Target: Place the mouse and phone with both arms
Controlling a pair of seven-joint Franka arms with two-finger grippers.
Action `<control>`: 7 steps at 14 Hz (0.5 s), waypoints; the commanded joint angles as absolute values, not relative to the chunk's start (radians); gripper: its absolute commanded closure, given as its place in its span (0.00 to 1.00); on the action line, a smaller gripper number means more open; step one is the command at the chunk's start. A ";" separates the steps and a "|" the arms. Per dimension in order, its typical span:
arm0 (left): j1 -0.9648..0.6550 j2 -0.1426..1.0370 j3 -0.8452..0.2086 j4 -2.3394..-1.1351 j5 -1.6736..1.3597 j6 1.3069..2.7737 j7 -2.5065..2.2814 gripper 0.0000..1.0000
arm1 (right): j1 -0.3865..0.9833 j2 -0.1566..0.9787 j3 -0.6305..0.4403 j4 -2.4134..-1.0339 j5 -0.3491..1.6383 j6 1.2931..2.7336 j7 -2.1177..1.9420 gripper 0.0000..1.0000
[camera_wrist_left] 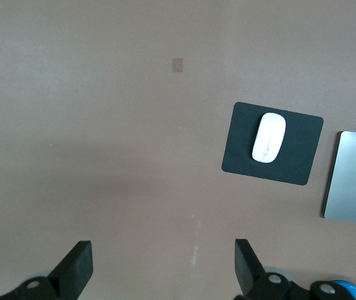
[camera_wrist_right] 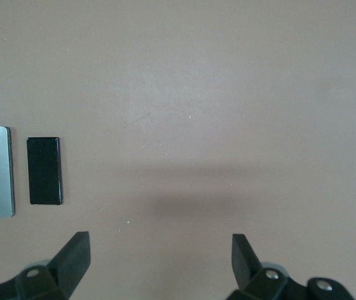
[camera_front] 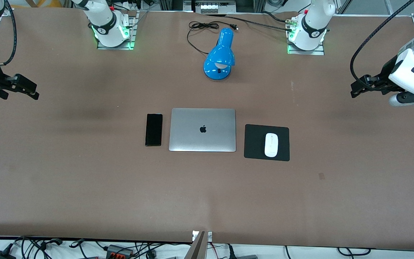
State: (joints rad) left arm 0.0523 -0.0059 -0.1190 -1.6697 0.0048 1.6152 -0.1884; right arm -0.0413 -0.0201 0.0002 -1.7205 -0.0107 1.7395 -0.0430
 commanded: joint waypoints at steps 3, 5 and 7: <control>0.055 0.008 -0.127 -1.640 0.023 1.601 -0.172 0.00 | -0.040 -0.057 -0.003 -1.741 -0.015 1.717 -0.051 0.00; 0.057 0.008 -0.127 -1.638 0.021 1.601 -0.170 0.00 | -0.041 -0.058 -0.003 -1.741 -0.015 1.717 -0.049 0.00; 0.057 0.008 -0.127 -1.638 0.021 1.601 -0.172 0.00 | -0.041 -0.057 -0.003 -1.743 -0.015 1.717 -0.051 0.00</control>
